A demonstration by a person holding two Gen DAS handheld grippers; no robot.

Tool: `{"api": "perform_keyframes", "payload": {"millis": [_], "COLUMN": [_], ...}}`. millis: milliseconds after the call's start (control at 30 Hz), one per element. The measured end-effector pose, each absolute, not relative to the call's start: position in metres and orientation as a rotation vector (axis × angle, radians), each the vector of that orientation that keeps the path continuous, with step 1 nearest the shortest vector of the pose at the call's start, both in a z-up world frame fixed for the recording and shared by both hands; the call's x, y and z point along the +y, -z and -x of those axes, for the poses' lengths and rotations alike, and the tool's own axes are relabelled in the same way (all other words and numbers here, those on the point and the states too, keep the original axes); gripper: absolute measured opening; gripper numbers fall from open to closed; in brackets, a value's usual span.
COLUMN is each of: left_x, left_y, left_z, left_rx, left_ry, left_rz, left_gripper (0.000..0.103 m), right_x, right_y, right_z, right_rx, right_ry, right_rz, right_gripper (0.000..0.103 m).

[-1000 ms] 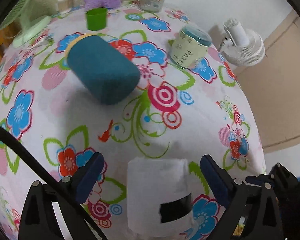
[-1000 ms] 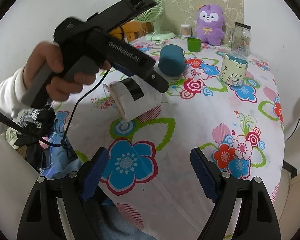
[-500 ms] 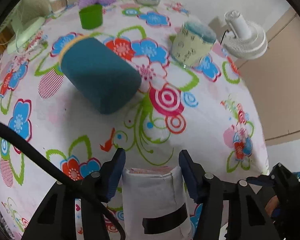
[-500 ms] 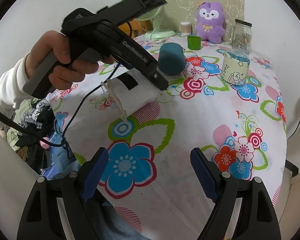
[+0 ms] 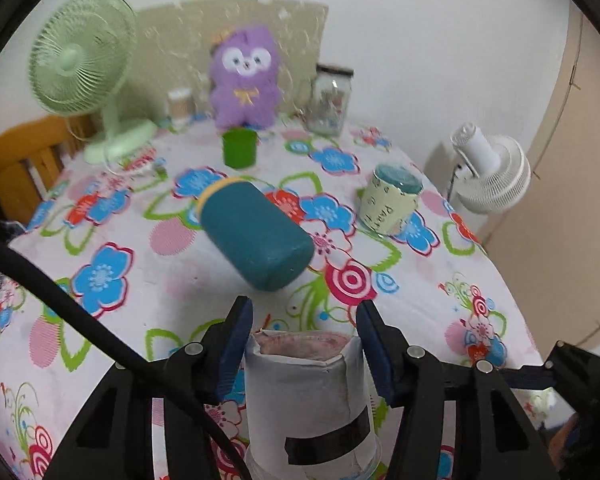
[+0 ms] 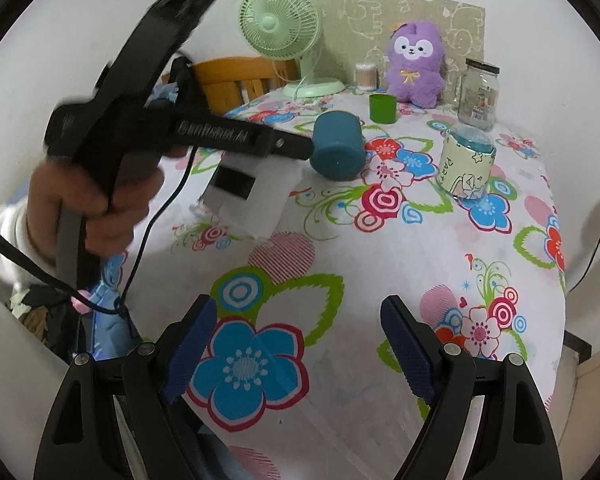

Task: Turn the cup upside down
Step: 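Turn the white cup opening-up with the left gripper and lower it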

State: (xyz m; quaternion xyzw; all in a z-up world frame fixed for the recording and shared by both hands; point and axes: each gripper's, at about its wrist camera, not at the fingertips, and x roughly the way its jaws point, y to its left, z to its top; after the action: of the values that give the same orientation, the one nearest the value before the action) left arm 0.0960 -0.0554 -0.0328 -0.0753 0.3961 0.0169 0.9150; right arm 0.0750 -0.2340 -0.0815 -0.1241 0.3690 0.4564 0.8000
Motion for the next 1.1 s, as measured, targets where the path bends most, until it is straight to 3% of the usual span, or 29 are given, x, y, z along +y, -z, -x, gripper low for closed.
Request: {"api": "perform_keyframes", "payload": {"millis": [367,567,1100], "left_x": [-0.053,-0.051,-0.069], "left_y": [0.014,0.049,0.05], "left_z": [-0.102,-0.093,-0.044], "left_rx": [0.539,0.637,0.653], "left_ry": [-0.18,-0.174,-0.131], "left_rz": [0.108,0.133,0.102], "left_gripper": [0.056,0.057,0.06], "right_x": [-0.23,-0.233,-0.231], "right_y": [0.076,0.08,0.079], "right_z": [-0.079,-0.08,-0.069], "right_rx": [0.783,0.796,0.79], "right_ry": [-0.975,-0.984,-1.002], "right_rz": [0.231,0.21,0.197], "right_gripper": [0.086,0.086,0.086]}}
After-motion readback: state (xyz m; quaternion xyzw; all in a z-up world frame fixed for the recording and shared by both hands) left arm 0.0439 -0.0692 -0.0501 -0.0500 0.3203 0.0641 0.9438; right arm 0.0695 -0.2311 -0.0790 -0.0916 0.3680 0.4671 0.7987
